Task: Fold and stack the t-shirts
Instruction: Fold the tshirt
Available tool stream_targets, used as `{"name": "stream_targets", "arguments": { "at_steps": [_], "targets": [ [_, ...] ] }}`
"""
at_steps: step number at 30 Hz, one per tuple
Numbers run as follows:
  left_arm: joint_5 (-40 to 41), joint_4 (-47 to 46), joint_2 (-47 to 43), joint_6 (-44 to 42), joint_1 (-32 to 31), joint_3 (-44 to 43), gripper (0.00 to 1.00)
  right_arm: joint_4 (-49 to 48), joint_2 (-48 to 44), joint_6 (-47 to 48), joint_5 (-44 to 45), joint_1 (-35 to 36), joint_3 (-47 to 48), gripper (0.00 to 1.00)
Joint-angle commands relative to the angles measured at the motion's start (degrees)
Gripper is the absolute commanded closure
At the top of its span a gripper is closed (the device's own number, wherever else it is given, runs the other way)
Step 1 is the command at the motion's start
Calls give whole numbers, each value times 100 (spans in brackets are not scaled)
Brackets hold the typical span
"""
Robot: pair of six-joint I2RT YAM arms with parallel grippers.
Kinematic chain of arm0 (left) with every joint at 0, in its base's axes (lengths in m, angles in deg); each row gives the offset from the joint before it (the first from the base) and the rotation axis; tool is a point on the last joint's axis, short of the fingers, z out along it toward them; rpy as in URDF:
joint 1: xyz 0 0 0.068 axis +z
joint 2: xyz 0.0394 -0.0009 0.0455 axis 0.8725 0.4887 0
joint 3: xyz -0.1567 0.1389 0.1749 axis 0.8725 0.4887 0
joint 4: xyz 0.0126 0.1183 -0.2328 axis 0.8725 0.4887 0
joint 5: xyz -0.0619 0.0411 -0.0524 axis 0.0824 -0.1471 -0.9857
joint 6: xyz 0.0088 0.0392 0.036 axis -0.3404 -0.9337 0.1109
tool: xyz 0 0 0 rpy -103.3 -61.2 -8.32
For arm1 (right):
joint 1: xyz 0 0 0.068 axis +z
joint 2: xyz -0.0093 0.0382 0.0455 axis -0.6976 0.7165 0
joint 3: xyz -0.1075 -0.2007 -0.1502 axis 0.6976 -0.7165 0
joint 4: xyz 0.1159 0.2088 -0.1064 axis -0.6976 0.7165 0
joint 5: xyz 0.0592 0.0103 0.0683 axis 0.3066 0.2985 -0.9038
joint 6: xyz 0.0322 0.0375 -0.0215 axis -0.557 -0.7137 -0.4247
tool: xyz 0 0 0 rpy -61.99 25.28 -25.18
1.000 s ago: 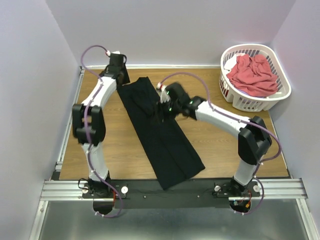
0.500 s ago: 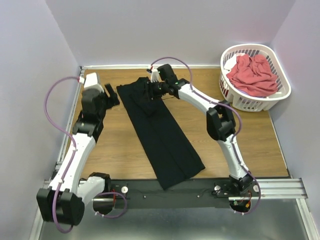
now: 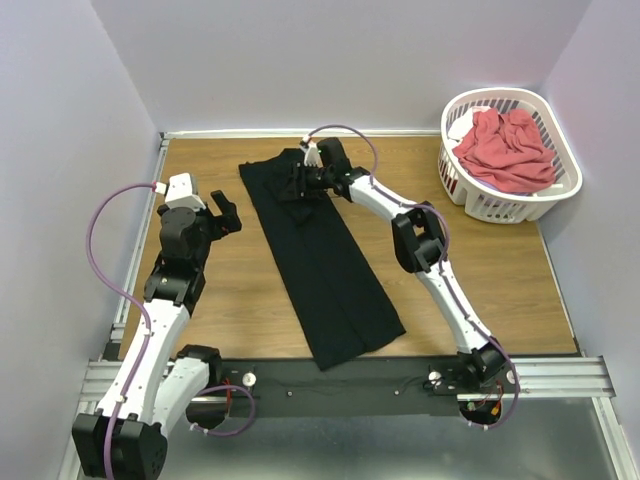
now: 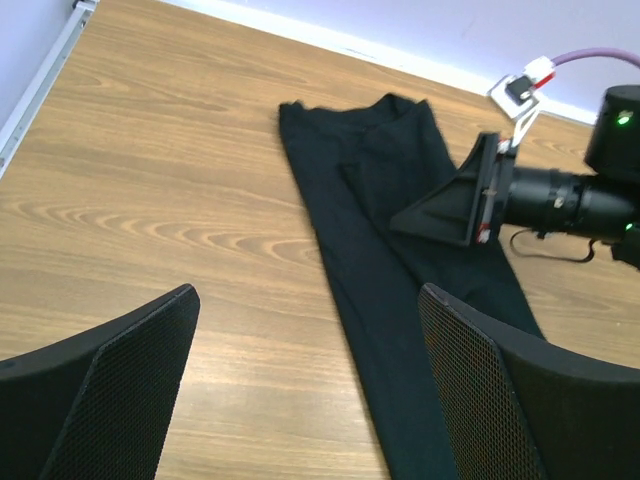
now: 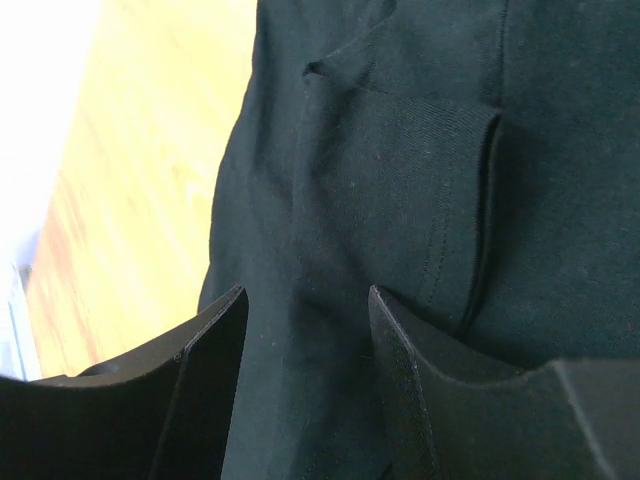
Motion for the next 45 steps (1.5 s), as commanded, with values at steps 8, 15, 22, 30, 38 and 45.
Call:
{"name": "stream_targets", "arguments": {
  "at_steps": [8, 15, 22, 30, 38, 45],
  "targets": [
    [-235, -189, 232, -83, -1, -63, 2, -251, 391, -522, 599, -1178, -319, 39],
    [-858, -277, 573, -162, 25, -20, 2, -234, 128, -56, 230, -1512, 76, 33],
    [-1483, -268, 1136, -56, 43, -20, 4, -242, -1426, 173, -140, -1478, -1029, 30],
    [-2082, 91, 1717, 348, -553, 95, 5, -207, -4528, -64, 774, -1442, -4559, 30],
    [-2126, 839, 1621, 822, -1309, 376, 5, 747, -7313, -443, 1273, -1319, -7997, 34],
    [-1906, 1164, 1760, 1218, -1881, 359, 7, 1050, -8398, -899, 1091, -1214, -9766, 39]
  ]
}}
